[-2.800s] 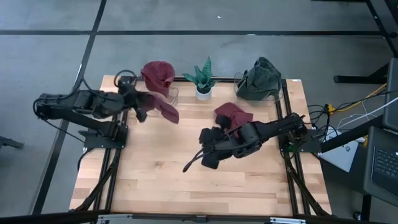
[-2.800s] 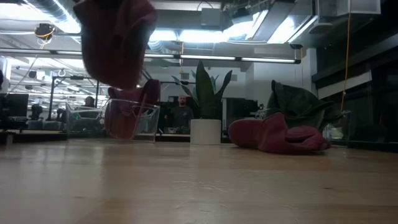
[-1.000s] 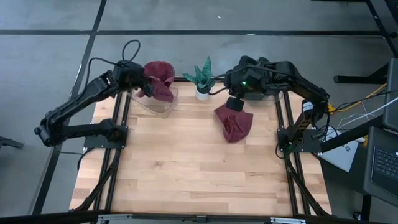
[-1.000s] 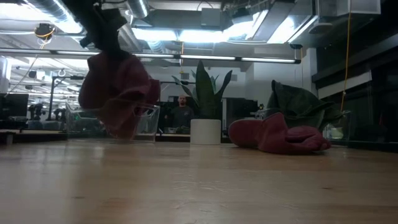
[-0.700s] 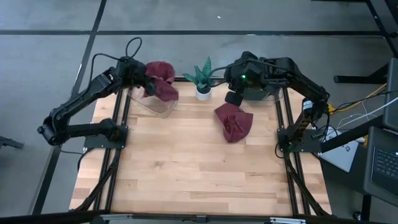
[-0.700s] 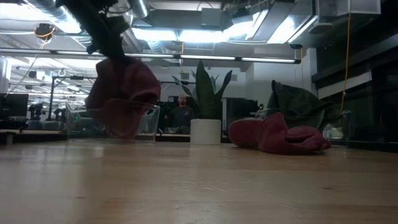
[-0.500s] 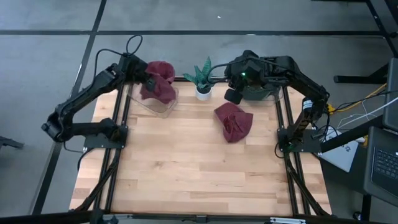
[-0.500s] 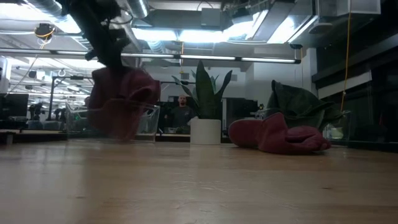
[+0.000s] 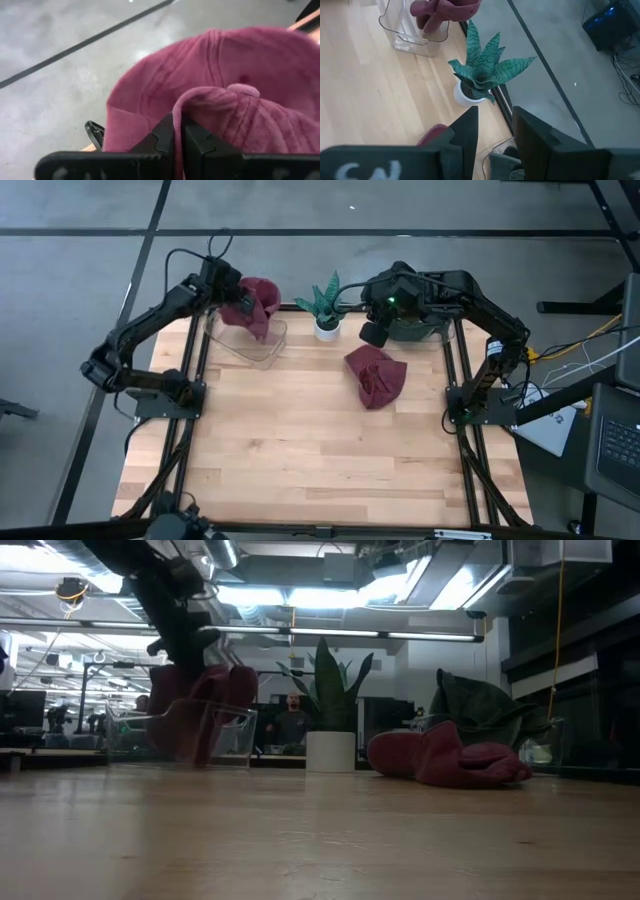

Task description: Pick & Place hat

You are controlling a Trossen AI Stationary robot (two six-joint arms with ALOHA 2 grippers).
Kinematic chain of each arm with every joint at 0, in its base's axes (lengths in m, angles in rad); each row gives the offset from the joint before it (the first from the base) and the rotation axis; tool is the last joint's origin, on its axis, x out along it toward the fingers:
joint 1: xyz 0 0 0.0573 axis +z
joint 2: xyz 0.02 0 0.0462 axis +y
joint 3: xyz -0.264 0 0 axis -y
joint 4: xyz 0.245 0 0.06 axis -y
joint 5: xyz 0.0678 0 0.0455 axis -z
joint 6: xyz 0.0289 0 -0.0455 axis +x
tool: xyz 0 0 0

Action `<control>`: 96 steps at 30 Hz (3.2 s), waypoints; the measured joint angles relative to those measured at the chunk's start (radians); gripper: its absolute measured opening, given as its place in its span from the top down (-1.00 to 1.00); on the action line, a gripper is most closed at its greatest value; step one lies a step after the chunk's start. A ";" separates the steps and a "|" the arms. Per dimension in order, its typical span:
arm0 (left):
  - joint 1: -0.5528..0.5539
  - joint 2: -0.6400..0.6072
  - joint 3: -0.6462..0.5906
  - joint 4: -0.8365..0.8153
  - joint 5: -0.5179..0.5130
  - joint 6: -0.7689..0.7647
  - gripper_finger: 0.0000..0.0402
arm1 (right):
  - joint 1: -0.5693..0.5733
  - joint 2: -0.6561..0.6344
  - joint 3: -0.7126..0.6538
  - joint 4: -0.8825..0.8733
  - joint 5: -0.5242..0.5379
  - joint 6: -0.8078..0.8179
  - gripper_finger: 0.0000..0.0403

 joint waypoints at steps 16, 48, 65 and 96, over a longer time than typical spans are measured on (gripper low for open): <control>-0.002 0.074 0.000 0.138 0.037 -0.002 0.72 | 0.000 0.000 0.000 -0.016 0.000 0.033 0.41; -0.042 0.069 0.000 0.166 -0.182 0.241 0.09 | 0.000 0.000 0.000 -0.072 -0.008 0.101 0.41; -0.057 -0.028 0.000 0.213 -0.324 0.346 0.09 | 0.000 0.001 -0.004 -0.086 -0.105 0.153 0.41; -0.364 -0.337 0.000 0.144 -0.277 0.130 0.09 | 0.139 -0.231 -0.802 0.087 -0.124 0.604 0.41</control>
